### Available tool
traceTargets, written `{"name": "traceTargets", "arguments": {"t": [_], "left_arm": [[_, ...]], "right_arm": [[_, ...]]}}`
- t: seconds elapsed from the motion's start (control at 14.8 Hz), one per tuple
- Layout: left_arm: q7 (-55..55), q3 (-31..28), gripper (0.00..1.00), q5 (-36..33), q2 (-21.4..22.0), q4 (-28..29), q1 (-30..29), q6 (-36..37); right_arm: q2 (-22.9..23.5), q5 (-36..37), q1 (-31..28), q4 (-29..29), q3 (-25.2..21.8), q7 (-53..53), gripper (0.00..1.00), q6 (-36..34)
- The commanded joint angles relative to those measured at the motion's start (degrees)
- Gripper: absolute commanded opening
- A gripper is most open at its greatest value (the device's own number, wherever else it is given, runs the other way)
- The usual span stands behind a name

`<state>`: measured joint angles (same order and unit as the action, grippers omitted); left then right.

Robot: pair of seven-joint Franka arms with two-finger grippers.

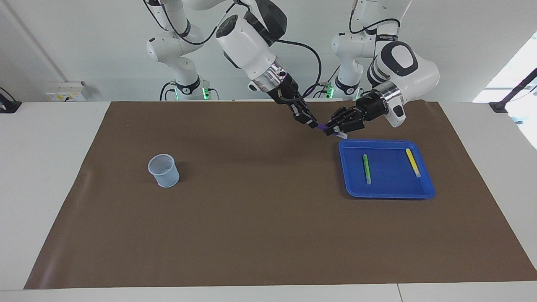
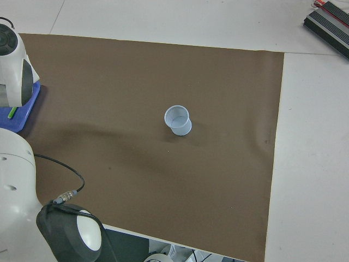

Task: Right arm passes pens to left for tray arrangement
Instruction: 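Pass the purple pen from the right gripper to the left gripper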

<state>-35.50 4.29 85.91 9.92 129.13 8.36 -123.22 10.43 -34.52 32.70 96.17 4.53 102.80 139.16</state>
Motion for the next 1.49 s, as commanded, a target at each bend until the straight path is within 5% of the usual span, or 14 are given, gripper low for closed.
{"name": "traceTargets", "arguments": {"t": [0.0,0.41,0.47,0.54,0.68,1.01,1.22,1.42], "left_arm": [[0.87,-0.08,0.00,0.92,1.85,1.74,-0.53,0.52],[0.52,-0.16,0.00,0.92,1.85,1.74,-0.62,0.78],[0.51,-0.16,0.00,0.92,1.85,1.74,-0.62,0.70],[0.51,-0.16,0.00,0.92,1.85,1.74,-0.62,0.61],[0.34,-0.16,0.00,0.92,1.85,1.74,-0.62,0.35],[0.08,-0.25,0.00,-0.56,0.89,1.13,-1.15,0.60],[0.34,-0.25,0.00,-10.29,-1.65,-1.24,-2.37,3.75],[1.04,-0.16,0.00,-28.80,-6.83,-8.87,-6.41,13.14]], "right_arm": [[-0.05,0.59,0.00,0.16,-0.05,0.38,0.00,0.06],[0.03,0.68,-0.18,0.16,-0.05,0.12,0.00,-0.11],[0.03,1.12,-0.44,0.16,-0.05,-0.32,0.10,-0.46],[0.03,1.64,-0.61,0.07,-0.05,-0.76,0.72,-0.90],[0.12,2.00,-1.23,-0.11,-0.13,-0.94,0.94,-1.08],[-0.05,7.35,-4.91,-0.28,-0.13,-3.03,1.00,-3.09],[-1.28,7.89,-8.69,-0.11,-0.31,-9.09,1.00,-6.08],[-3.21,12.27,-13.25,0.16,-0.31,-18.57,1.00,-11.34]]}}
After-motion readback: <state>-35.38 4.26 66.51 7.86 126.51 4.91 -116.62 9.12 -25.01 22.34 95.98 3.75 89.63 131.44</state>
